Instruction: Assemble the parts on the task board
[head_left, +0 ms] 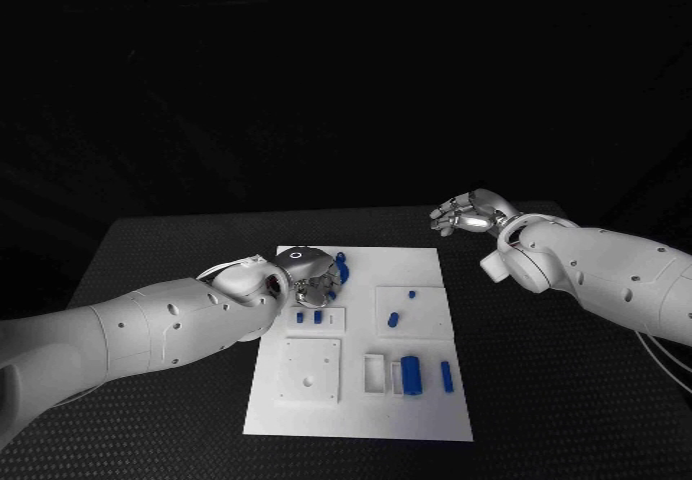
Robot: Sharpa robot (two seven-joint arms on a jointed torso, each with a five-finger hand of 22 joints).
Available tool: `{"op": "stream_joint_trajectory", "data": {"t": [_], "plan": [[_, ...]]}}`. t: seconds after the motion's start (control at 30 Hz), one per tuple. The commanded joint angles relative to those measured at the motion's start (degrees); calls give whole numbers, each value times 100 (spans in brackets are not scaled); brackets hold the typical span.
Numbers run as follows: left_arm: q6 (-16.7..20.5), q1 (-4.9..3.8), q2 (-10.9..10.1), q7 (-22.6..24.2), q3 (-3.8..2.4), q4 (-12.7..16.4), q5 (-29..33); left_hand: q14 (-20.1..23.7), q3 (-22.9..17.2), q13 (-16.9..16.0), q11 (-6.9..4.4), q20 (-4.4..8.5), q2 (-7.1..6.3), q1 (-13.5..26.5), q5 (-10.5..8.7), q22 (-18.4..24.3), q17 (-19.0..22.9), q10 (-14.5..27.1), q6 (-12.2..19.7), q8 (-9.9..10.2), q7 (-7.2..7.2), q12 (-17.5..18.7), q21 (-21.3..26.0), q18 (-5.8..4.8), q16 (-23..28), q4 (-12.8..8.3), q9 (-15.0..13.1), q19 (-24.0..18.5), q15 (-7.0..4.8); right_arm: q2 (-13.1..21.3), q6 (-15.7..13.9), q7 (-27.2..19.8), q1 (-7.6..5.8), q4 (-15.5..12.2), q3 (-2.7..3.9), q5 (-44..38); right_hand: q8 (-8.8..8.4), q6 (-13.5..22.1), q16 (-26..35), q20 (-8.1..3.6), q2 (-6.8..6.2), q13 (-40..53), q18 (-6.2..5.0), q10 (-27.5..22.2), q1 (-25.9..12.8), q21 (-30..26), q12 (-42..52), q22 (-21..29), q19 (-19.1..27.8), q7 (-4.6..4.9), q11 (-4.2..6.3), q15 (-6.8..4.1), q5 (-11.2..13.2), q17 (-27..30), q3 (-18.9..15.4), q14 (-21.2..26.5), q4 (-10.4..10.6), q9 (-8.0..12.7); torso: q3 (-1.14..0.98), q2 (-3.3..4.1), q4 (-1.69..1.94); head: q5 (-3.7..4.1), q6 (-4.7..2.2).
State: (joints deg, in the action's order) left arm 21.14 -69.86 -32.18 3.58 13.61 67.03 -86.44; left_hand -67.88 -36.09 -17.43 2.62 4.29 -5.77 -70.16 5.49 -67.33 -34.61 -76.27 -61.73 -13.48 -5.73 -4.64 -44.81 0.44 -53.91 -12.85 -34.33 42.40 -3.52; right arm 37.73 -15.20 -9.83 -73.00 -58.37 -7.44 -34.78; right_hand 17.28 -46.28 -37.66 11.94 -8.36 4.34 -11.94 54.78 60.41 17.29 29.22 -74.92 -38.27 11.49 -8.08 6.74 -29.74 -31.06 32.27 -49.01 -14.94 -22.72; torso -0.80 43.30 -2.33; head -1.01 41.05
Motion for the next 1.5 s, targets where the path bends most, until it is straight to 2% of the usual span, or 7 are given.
{"op": "stream_joint_trajectory", "data": {"t": [0.03,0.23,0.33,0.53,0.67,0.97,1.5], "plan": [[344,-1,-32,138,-5,52,226,-38,-14,4,1,347,44,31,23,2,3,-42,-38,-16,14,-20,18,-44,-22,-20,-4,19,-6,0,73,-51,0,-9,2,-3,35,10,6,20,26,-8,-101,-9,-49,-37,-21,-113,-30,24,-9,17,-34,10,-35,28,1,10,-3,-3,6,-6,-19],[430,-4,-110,197,-26,133,412,-45,-19,7,-2,344,41,32,30,2,2,-44,-40,-18,15,-15,22,-44,-26,-23,-1,24,-9,0,79,-51,1,2,2,-3,35,10,6,20,27,-8,-102,-9,-49,-39,-20,-113,-31,24,-9,17,-35,10,-35,28,0,10,1,-2,-1,-22,-36],[338,-9,-175,164,-72,208,435,-49,-21,9,-2,342,40,34,32,3,1,-44,-40,-18,15,-12,23,-44,-28,-23,0,27,-11,1,82,-50,1,1,2,-3,35,10,5,20,27,-8,-102,-9,-48,-40,-20,-113,-32,24,-9,17,-36,11,-35,28,0,11,-2,-4,0,-21,-38],[12,-25,-319,59,-247,364,524,-54,-19,11,-3,337,35,44,33,2,0,-47,-41,-19,14,-8,28,-44,-31,-21,2,27,-11,11,78,-47,1,1,2,-3,36,10,5,21,26,-8,-102,-9,-48,-42,-20,-114,-33,24,-9,17,-36,11,-36,28,-1,11,-3,-3,6,-36,-40],[-273,-75,-446,12,-289,447,532,-55,-19,12,-5,334,37,49,33,0,0,-53,-44,-21,15,-7,29,-44,-33,-20,3,26,-12,12,79,-47,1,-2,2,-2,36,10,5,21,26,-8,-102,-9,-47,-43,-20,-114,-33,24,-9,17,-37,12,-36,28,-2,12,-2,-2,6,-41,-35],[-621,-126,-668,-9,-291,542,579,-61,-12,17,-11,344,50,61,29,-30,-5,-79,-53,-29,19,0,-5,-44,-44,-26,10,76,-19,27,79,-44,1,-7,2,-2,37,10,5,21,24,-8,-103,-10,-46,-46,-20,-115,-34,24,-9,17,-37,13,-37,28,-4,13,0,0,7,-46,-32],[-706,-121,-620,-24,-262,356,578,-172,13,58,-39,524,76,88,27,-282,-124,-136,-56,-52,19,56,-298,-8,-298,-45,62,390,-57,28,75,-44,0,-16,2,-2,38,11,5,21,23,-8,-104,-10,-42,-50,-20,-115,-36,24,-9,17,-38,15,-37,28,-8,14,3,6,-3,-59,-20]]}}
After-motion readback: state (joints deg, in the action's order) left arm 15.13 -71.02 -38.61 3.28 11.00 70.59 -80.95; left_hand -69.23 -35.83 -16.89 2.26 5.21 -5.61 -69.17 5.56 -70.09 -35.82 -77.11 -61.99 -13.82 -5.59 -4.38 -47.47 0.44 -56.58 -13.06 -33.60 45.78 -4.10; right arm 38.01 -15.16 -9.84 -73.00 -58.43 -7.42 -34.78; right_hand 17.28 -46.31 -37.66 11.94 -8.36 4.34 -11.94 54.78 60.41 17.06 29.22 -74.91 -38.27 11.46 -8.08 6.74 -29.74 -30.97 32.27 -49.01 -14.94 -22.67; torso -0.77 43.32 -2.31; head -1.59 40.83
